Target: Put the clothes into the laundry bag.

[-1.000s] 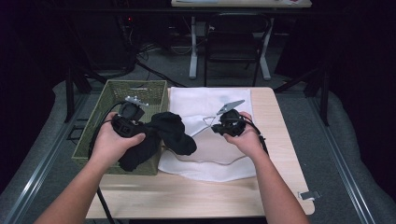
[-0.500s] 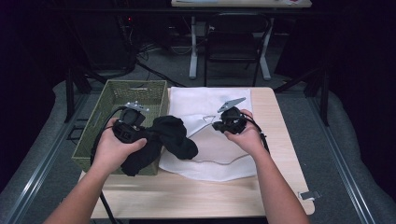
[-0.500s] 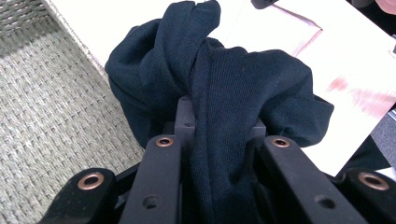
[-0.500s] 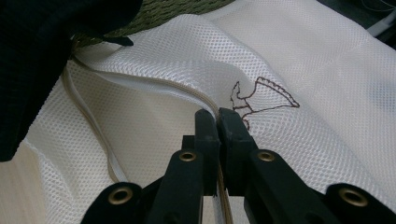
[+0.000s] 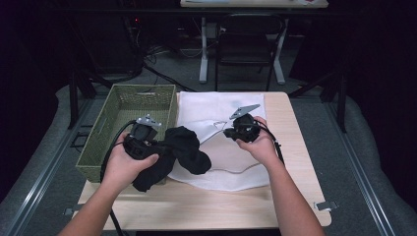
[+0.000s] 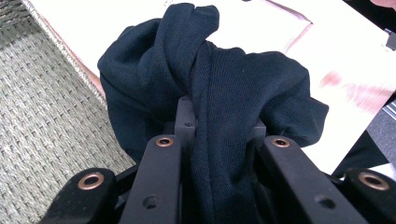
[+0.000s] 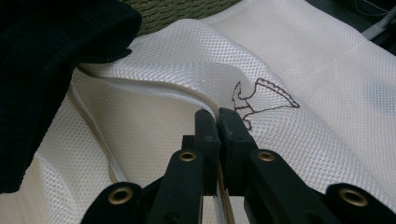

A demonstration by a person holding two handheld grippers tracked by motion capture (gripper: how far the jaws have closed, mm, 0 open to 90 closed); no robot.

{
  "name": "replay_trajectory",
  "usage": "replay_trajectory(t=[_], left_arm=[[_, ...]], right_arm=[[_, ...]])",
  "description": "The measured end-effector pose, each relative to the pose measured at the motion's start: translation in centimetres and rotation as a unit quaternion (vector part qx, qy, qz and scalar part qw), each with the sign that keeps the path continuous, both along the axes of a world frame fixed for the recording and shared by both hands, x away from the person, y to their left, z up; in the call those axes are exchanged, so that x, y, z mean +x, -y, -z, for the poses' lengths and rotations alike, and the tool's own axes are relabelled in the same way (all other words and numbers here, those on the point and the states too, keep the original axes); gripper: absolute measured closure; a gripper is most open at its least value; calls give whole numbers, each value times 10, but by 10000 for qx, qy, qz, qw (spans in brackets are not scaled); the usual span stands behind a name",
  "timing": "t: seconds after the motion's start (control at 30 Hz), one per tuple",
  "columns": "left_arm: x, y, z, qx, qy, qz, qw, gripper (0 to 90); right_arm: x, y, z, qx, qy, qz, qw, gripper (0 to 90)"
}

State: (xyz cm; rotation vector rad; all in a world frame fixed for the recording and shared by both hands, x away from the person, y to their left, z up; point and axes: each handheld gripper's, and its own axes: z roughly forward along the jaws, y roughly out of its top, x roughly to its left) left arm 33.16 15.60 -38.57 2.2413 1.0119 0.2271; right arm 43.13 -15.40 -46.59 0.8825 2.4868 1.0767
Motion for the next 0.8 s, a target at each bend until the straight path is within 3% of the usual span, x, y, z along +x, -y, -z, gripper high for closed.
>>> replay_trajectory(t=[0.33,0.8], left_arm=[[-10,5,6,-28,88,99,9999,760],[-15,16,19,-160,37,240,9996,760]], right_arm=[[-2,1,0,65,23,22,10000,870],[-3,0,1,67,-5,15,10000,869]])
